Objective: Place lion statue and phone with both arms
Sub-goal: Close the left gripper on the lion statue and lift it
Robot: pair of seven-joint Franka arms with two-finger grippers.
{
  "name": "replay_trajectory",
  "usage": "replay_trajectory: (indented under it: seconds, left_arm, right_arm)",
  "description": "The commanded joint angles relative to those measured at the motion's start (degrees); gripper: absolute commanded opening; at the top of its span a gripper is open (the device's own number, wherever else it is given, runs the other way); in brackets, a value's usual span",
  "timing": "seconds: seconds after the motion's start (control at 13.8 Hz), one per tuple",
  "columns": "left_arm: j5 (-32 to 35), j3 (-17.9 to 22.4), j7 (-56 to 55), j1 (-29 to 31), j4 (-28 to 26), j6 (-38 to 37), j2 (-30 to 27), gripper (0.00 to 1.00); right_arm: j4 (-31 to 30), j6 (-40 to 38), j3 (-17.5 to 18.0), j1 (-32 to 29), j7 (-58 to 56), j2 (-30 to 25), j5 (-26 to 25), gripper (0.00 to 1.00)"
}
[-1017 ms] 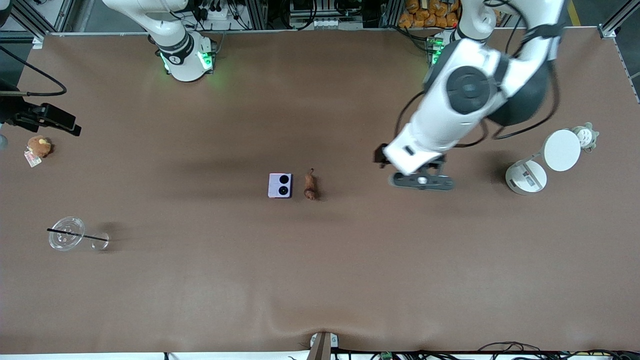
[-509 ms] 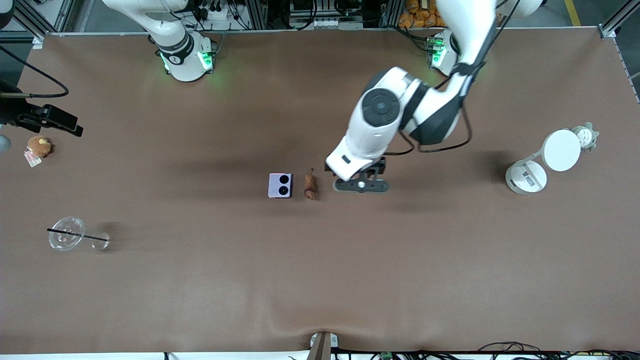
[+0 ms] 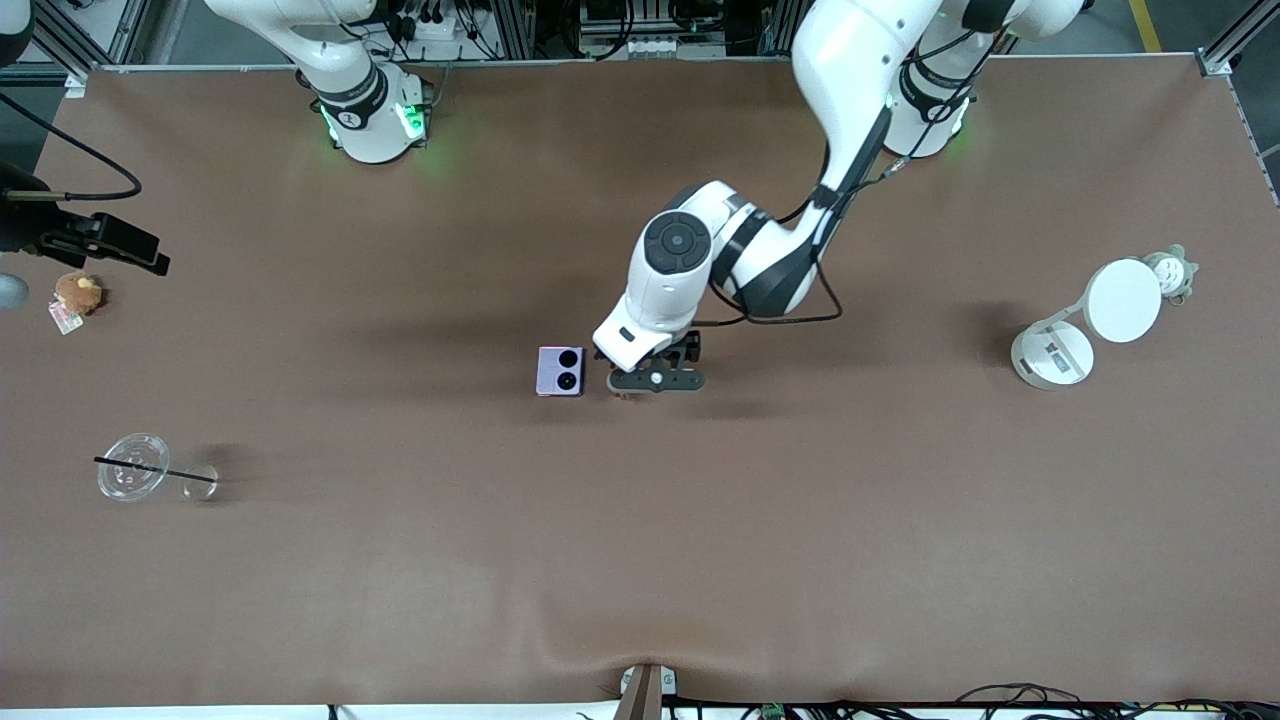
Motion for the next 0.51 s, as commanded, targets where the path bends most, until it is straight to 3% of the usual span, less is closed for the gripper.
replay_trajectory:
  seconds: [0.0,0.44]
  left_arm:
    - [-0.2,0.9,-1.9,-1.7,2.1,1.3,1.9,1.0]
    - [0.6,0.9,-1.7,-3.5,1.8,6.3,5.0,0.98]
  right_arm:
    - [-0.3,0.2,0.9,-1.0,0.0,0.1,-0.3,1.0]
    - [-0.3,0.2,0.9,-0.9,0.0,0.1,-0.3,1.0]
